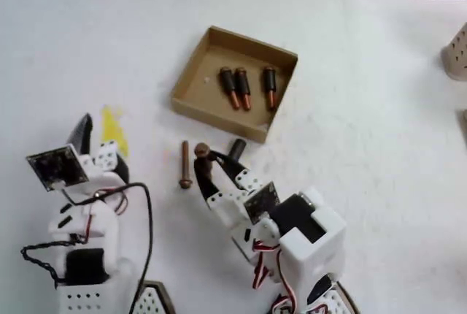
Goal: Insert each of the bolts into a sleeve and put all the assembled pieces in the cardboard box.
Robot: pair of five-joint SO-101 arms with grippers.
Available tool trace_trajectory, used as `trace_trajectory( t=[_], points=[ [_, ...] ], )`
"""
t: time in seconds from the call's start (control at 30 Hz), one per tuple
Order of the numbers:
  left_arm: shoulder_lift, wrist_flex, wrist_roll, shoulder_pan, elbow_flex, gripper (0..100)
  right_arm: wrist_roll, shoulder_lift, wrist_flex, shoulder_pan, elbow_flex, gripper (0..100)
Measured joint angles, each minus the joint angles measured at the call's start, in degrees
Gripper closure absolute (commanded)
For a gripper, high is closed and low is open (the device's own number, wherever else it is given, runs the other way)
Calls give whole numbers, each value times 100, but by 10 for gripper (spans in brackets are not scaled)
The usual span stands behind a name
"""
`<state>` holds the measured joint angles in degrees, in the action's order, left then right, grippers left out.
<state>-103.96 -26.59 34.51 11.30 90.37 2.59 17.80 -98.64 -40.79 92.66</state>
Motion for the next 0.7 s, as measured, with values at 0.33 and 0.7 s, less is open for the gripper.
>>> trace_trajectory(
  t=[0.33, 0.7],
  points=[
    [-9, -835, -1090, 457, 668, 900, 0, 0, 0, 220, 0, 982],
    [-9, -3367, -3138, 18, 668, 899, 0, -1653, 527, 993, 378, 982]
  ],
)
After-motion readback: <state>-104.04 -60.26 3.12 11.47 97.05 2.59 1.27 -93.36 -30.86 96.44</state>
